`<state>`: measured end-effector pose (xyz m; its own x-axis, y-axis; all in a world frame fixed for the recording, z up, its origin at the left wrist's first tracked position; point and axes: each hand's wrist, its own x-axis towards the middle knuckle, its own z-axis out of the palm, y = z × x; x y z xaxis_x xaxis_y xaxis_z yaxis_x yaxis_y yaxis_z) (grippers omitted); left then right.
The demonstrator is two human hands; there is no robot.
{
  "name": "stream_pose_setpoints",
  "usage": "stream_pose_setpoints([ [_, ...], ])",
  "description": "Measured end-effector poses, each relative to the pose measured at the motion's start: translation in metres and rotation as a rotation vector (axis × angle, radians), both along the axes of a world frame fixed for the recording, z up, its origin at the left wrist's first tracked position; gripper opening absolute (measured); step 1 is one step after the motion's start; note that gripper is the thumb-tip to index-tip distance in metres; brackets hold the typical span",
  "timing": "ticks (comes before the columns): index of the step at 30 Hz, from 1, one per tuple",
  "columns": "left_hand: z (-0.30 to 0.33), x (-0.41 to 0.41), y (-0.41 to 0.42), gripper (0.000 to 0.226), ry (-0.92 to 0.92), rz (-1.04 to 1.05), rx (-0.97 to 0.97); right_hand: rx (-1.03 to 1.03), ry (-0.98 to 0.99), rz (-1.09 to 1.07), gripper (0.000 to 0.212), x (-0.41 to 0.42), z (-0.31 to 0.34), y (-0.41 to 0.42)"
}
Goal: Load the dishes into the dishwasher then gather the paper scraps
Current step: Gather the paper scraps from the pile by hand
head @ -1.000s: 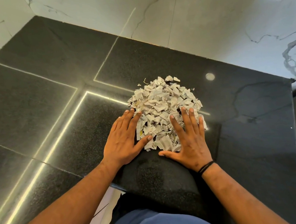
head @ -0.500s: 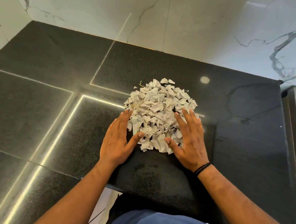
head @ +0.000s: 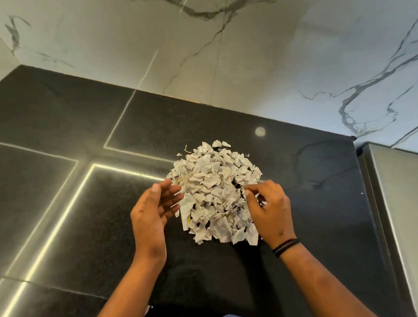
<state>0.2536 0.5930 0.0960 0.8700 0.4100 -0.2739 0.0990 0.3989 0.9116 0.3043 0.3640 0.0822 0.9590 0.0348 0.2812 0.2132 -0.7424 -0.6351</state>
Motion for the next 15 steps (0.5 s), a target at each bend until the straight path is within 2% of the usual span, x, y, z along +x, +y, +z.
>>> stream_pose_setpoints([
  [2, 0.000, 0.002, 0.002, 0.055, 0.024, -0.052, -0.138, -0.052, 0.106, -0.008, 0.008, 0.016, 0.009, 0.009],
  [4, -0.001, 0.006, 0.003, 0.055, 0.063, -0.082, -0.262, -0.140, 0.245, -0.009, 0.021, 0.026, 0.015, 0.017],
  [6, -0.003, 0.010, 0.002, 0.055, 0.063, -0.103, -0.297, -0.223, 0.348, 0.024, 0.038, 0.027, 0.018, 0.025],
  [8, -0.002, 0.014, 0.000, 0.057, 0.052, -0.131, -0.309, -0.293, 0.387, 0.076, 0.043, 0.027, 0.018, 0.032],
  [15, 0.001, 0.018, 0.000, 0.058, 0.134, -0.126, -0.445, -0.523, 0.366, 0.103, 0.030, 0.027, 0.011, 0.043],
])
